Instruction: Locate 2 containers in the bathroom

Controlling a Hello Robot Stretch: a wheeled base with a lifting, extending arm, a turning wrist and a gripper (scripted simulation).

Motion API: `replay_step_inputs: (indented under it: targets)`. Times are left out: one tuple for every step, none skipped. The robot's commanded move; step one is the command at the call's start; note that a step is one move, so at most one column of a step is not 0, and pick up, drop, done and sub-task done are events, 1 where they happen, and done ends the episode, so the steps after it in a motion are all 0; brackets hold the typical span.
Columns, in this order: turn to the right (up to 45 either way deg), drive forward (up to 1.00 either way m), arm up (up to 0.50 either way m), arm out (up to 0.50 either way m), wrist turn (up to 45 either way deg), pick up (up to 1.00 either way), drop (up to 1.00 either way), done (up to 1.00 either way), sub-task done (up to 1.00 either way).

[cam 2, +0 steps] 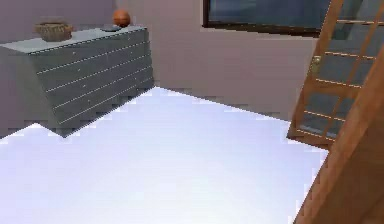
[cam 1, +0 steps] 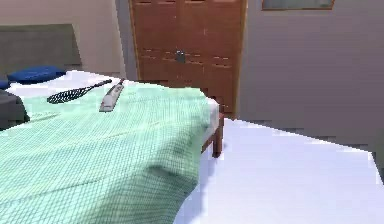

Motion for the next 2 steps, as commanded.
replay_step_inputs:
  targets:
    - [45.0, 0.0, 0.0, 0.0, 0.0, 0.0, 0.0, 0.0, 0.0]
    - [3.0, 0.0, 0.0, 0.0, 0.0, 0.0, 0.0, 0.0, 0.0]
